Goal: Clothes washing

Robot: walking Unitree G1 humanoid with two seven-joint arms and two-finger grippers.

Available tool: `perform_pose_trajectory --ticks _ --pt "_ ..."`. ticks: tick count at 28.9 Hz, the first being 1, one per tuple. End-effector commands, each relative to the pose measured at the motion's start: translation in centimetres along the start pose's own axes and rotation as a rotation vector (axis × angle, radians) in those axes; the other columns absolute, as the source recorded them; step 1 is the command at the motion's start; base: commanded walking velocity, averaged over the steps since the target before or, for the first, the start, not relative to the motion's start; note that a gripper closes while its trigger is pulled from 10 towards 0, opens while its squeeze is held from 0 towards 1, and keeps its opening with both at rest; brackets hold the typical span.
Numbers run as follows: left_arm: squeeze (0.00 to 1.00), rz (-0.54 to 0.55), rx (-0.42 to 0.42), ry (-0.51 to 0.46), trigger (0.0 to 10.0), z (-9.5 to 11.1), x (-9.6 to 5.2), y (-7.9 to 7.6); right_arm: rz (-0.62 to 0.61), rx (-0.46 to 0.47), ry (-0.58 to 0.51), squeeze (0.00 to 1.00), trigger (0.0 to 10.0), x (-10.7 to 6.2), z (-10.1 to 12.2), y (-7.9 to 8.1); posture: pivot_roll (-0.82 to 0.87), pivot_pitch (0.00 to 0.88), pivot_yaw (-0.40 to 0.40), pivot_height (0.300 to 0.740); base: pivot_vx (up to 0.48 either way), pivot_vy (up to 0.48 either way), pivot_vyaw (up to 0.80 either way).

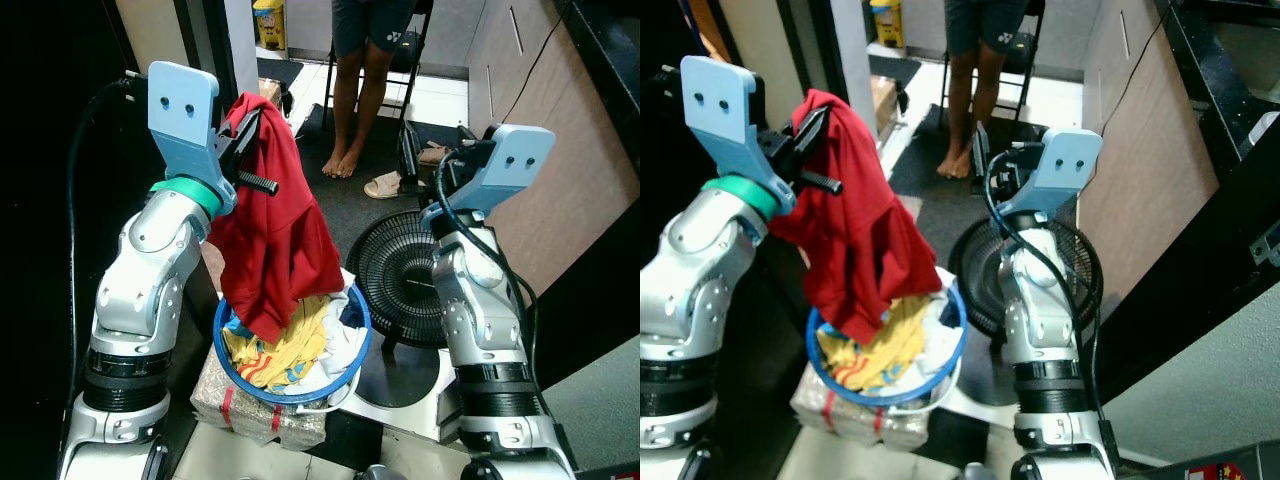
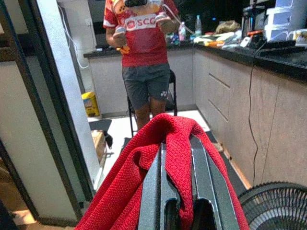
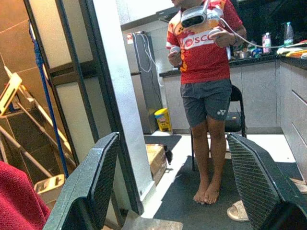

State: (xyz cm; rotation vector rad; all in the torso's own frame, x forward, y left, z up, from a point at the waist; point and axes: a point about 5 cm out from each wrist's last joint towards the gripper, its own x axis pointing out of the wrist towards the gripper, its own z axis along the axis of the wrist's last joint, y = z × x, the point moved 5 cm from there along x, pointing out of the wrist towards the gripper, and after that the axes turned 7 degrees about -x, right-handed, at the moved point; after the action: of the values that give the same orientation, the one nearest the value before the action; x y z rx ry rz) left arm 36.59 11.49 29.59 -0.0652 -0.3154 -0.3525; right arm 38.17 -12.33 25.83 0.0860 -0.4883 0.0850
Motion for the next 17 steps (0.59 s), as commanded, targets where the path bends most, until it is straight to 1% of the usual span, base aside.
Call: perform_pose_trajectory --ticks 1,8,17 --pt "0.0 0.003 0.013 -0.02 10.0 0.33 0.06 0.03 -0.005 -0.004 0.008 0.0 10.0 -0.18 -0.12 -0.11 -0.12 0.0 0.059 0.726 0.0 0.0 0.0" --pt "0.0 0.009 0.029 0.007 10.0 -0.37 0.19 0.55 -0.009 -0.005 0.0 0.0 10.0 -0.52 0.01 0.0 -0.12 0.0 0.065 0.726 0.0 0.0 0.0" --pt "0.0 0.012 0.025 0.005 10.0 -0.48 0.29 0.46 -0.001 -0.014 -0.004 0.0 10.0 -0.46 0.12 -0.06 -0.13 0.0 0.064 0.726 0.0 0.0 0.0"
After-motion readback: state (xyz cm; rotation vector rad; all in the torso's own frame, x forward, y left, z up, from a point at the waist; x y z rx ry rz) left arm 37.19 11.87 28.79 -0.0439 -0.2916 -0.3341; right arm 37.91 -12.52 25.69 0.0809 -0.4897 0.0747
